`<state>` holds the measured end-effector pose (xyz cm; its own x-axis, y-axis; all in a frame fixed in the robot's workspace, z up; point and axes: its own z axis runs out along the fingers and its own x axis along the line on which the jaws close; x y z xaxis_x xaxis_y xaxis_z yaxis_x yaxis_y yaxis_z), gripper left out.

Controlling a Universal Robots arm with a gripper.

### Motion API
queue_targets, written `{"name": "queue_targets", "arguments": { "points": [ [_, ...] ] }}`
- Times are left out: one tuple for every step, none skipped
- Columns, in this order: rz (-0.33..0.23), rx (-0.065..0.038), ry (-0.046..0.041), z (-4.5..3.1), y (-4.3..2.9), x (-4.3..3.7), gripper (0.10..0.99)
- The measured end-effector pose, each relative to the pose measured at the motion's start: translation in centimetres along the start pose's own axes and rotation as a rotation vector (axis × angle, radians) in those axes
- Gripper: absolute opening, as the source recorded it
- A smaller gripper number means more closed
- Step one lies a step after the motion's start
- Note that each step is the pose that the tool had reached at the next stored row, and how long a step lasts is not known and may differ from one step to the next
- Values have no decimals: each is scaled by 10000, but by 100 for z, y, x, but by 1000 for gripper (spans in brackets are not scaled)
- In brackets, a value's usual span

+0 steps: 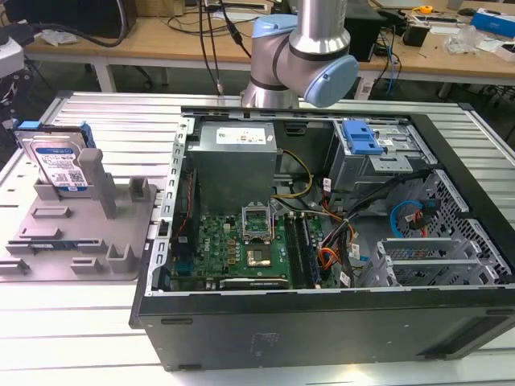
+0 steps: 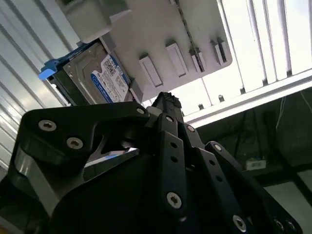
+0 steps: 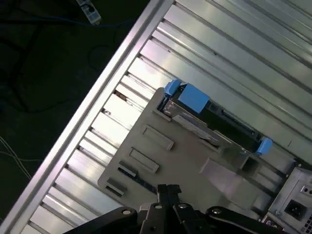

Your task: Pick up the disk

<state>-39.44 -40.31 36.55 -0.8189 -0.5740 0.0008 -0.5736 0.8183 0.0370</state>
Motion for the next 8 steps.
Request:
{"name": "queue_targets", "arguments": {
  "points": [
    [-256,1,10,1,0,0,106],
    [-446,1,16,3,0,0,106],
    [-785,1,29,5,-1,0,114],
    [-948,1,35,6,-1,0,114],
    [-1134,1,42,7,-1,0,169],
    [-1417,2,53,9,-1,0,235],
    [-1666,2,62,10,-1,0,294],
    [-1874,2,69,11,-1,0,357]
  ]
}}
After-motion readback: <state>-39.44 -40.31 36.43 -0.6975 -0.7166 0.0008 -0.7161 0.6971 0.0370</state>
